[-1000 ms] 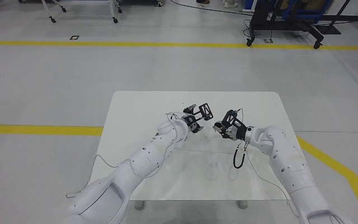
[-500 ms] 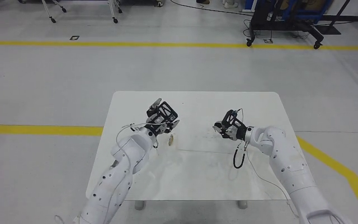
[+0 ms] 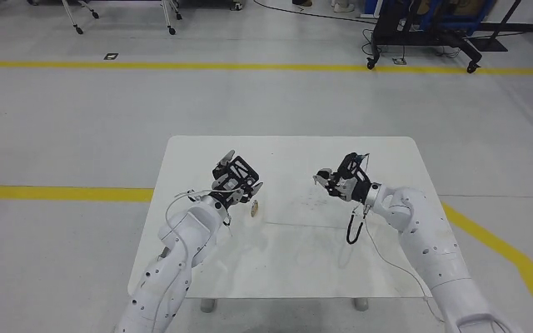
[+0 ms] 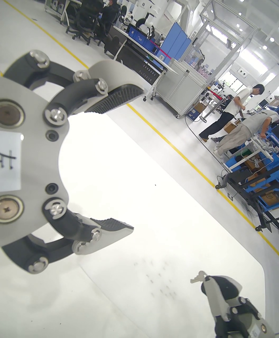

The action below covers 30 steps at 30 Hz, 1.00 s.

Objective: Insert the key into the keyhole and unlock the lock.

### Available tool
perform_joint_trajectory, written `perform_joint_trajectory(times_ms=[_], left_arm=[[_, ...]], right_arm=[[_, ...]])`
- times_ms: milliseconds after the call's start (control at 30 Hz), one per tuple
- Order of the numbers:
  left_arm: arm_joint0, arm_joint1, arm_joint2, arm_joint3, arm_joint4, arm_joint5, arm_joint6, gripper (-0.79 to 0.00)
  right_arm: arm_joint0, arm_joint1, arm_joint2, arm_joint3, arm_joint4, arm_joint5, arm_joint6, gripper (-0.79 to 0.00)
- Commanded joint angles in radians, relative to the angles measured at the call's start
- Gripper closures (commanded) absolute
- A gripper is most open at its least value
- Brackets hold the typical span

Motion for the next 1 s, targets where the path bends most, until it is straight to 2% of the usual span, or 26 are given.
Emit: perform_joint_trajectory(times_ms=[0,100,233,567,633,700,767,800,900,967], left_arm=[[0.000,0.000,0.000,0.000,0.000,0.000,0.000,-0.785],[0.000,0.000,0.000,0.000,0.000,0.000,0.000,-0.785],[0.000,0.000,0.000,0.000,0.000,0.000,0.000,-0.785],[0.006,-0.001,0.005,0.003,-0.009,-0.001,0.009,-0.785],[0.013,-0.005,0.012,0.011,-0.123,-0.036,0.029,-0.785],[0.011,-0.011,-0.011,0.036,-0.385,-0.119,0.039,-0.785],[-0.015,-0.009,-0.027,0.053,-0.437,-0.159,-0.024,-0.785],[-0.016,-0.012,-0.023,0.067,-0.530,-0.185,-0.024,-0.785],[-0.043,-0.017,-0.018,0.110,-0.700,-0.213,-0.082,-0.785],[-0.069,-0.020,-0.014,0.147,-0.787,-0.191,-0.133,-0.785]], right_arm=[[-0.001,-0.004,0.009,0.005,0.145,-0.004,0.000,0.000],[0.005,-0.011,0.006,0.026,0.358,-0.026,0.040,0.000],[0.026,-0.015,-0.023,0.065,0.601,-0.054,0.164,0.000],[0.029,-0.015,-0.024,0.070,0.620,-0.055,0.176,0.000],[0.029,-0.015,-0.024,0.070,0.620,-0.055,0.176,0.000],[0.021,-0.017,-0.033,0.067,0.605,-0.002,0.175,0.000],[0.022,-0.021,-0.047,0.076,0.618,0.025,0.178,0.000],[0.026,-0.024,-0.057,0.087,0.637,0.035,0.192,0.000],[0.044,-0.031,-0.077,0.112,0.676,0.050,0.214,0.000],[0.051,-0.034,-0.087,0.123,0.697,0.052,0.220,0.000]])
